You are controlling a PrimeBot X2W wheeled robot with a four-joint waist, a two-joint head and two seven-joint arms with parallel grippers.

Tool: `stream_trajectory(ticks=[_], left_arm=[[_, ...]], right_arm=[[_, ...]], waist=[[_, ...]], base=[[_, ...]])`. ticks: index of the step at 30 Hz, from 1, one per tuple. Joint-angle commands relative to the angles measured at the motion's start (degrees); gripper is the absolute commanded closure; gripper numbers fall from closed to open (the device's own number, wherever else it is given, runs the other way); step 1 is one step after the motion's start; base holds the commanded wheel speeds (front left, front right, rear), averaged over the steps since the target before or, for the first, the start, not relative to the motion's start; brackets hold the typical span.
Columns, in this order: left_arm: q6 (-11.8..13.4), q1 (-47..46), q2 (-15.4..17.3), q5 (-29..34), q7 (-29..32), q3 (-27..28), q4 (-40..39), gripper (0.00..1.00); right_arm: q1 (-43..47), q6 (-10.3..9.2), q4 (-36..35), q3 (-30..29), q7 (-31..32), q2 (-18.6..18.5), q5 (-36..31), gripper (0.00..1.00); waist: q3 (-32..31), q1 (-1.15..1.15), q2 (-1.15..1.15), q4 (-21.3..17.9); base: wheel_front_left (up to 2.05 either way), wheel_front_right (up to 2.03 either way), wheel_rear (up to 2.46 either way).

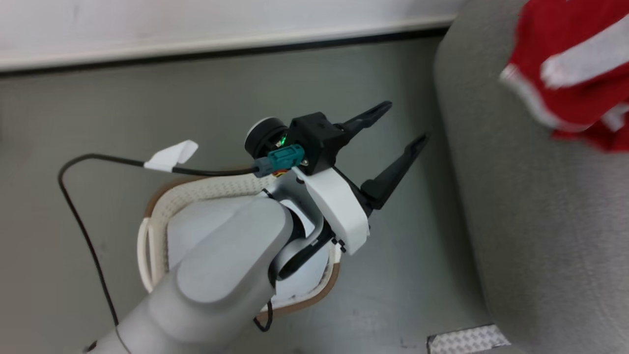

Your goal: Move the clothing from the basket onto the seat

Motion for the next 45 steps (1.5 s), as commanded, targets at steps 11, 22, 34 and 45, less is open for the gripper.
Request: stream_trajectory(ticks=[11, 22, 34, 45], left_arm=[[0.34, -2.84, 0.45, 1.21, -1.53, 0.79, 0.0, 0.0], [1.87, -1.78, 0.16, 0.51, -2.64, 1.03, -0.15, 0.0], [2.64, 2.81, 1.83, -2.38, -5.11, 2.41, 2.05, 0.0], [4.54, 13.62, 4.64, -6.02, -9.89, 4.64, 5.78, 0.0]], right_arm=[[-16.75, -0.14, 6.59, -9.3, 9.07, -10.23, -5.19, 1.0], [-4.4, -0.14, 26.46, -15.1, 4.48, -5.39, -8.6, 1.0], [4.34, -0.14, 33.75, -12.23, -4.29, 2.05, -7.67, 0.0], [20.82, -0.14, 25.45, -9.74, -9.24, 3.56, -9.06, 0.0]], waist=[[12.39, -0.02, 0.0, 8.02], [15.09, -0.02, 0.0, 10.32], [7.46, -0.02, 0.0, 8.13], [-7.09, -0.02, 0.0, 6.32]], base=[[0.0, 0.0, 0.0], [0.0, 0.0, 0.0], [0.0, 0.0, 0.0], [0.0, 0.0, 0.0]])
